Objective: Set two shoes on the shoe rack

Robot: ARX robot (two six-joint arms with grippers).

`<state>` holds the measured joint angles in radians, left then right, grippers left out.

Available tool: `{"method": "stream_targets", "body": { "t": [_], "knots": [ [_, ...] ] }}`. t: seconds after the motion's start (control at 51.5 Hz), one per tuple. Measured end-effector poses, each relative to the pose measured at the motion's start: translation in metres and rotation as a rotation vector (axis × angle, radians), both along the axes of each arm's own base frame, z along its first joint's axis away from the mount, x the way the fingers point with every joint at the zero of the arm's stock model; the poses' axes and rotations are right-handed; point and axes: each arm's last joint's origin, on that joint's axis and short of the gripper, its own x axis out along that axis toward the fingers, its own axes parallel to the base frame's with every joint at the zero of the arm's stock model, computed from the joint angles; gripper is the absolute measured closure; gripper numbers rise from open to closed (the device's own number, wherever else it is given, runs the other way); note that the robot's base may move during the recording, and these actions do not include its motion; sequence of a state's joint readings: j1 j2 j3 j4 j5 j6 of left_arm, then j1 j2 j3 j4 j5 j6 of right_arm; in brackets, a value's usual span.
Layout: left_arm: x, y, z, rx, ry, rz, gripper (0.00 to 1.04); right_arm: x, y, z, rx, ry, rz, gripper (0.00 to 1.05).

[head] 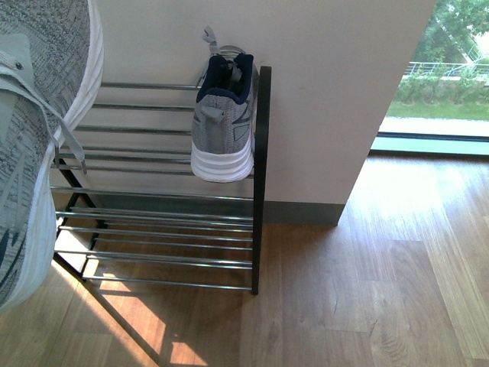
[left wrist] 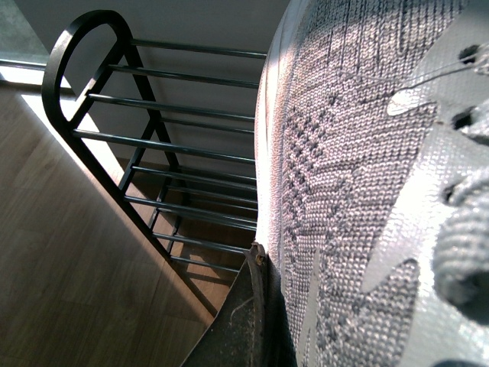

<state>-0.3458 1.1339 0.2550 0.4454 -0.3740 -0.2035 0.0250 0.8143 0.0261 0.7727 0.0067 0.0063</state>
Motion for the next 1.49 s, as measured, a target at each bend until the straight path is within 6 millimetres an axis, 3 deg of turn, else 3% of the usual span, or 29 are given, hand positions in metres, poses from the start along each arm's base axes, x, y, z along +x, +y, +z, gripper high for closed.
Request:
{"method": "stream_targets", "body": {
  "t": [0.097,0.214,0.485,0.563,0.718,0.854,1.145,1.281,1.495],
  "knots": [
    [0.003,0.001,0.003,-0.068,-0.086,0.092,0.99,-0.006,-0.003,0.002,0.0,-0.008,-0.018,1.03],
    [0.02,0.001,0.008,-0.188,-0.001,0.098,0.99,-0.012,-0.003,0.005,0.0,-0.018,-0.017,1.03],
    [0.104,-0.007,0.016,-0.454,0.147,0.061,0.99,-0.024,-0.003,0.01,0.0,-0.031,-0.016,1.03],
    [0.129,-0.008,0.01,-0.499,0.202,0.08,0.99,-0.027,-0.003,0.01,0.0,-0.034,-0.017,1.03],
    [0.162,-0.019,-0.008,-0.552,0.299,0.079,0.99,-0.033,-0.003,0.011,0.0,-0.035,-0.016,1.03],
    [0.185,-0.02,-0.027,-0.558,0.377,0.075,0.99,-0.037,-0.003,0.011,0.0,-0.036,-0.016,1.03],
    [0.232,-0.026,-0.052,-0.407,0.486,0.076,0.99,-0.042,-0.003,0.01,0.0,-0.035,-0.015,1.03],
    [0.251,-0.039,-0.047,-0.371,0.477,0.03,0.99,-0.052,-0.003,0.006,0.0,-0.01,-0.016,1.03],
    [0.263,-0.046,-0.047,-0.328,0.487,0.017,0.98,-0.054,-0.003,0.007,0.0,-0.029,-0.016,1.03]
  ]
}}
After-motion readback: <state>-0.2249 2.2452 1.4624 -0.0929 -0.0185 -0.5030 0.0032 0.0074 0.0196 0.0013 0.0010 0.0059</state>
